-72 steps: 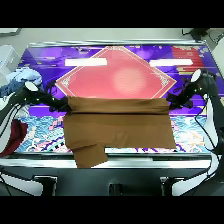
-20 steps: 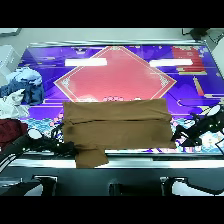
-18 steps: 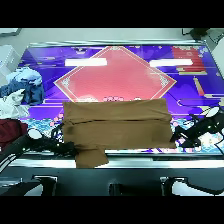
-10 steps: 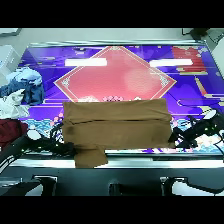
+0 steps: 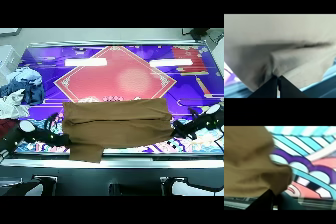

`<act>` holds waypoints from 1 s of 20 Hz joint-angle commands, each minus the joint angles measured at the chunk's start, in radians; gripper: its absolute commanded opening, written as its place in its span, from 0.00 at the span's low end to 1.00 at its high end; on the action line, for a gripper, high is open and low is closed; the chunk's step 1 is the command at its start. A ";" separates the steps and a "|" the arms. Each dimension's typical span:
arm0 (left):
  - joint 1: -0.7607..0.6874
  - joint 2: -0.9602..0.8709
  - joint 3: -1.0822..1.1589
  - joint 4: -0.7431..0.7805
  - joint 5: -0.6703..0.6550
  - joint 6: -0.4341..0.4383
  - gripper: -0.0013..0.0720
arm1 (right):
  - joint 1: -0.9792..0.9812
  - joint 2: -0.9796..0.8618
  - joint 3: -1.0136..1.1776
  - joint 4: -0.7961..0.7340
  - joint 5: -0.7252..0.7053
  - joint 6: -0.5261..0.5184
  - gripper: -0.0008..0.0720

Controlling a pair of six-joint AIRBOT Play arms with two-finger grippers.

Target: Fold the clothes and pants, and hang the long-sleeved shirts on hangers.

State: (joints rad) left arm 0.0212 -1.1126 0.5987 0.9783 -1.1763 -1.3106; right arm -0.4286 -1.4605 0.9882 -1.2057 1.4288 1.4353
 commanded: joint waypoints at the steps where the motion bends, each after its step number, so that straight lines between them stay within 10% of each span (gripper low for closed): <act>1: 0.040 -0.082 0.198 0.061 -0.017 -0.017 0.05 | 0.062 -0.005 0.141 0.015 -0.014 0.029 0.06; 10: 0.014 -0.578 0.845 0.061 -0.058 -0.076 0.05 | 0.183 -0.284 0.483 0.021 -0.194 0.176 0.07; 20: 0.005 -0.699 0.958 0.071 -0.090 -0.064 0.05 | 0.183 -0.316 0.511 0.176 -0.277 0.174 0.07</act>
State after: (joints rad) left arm 0.0299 -1.7973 1.5364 1.0435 -1.2400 -1.3830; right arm -0.2466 -1.7752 1.4826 -1.0760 1.1690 1.6085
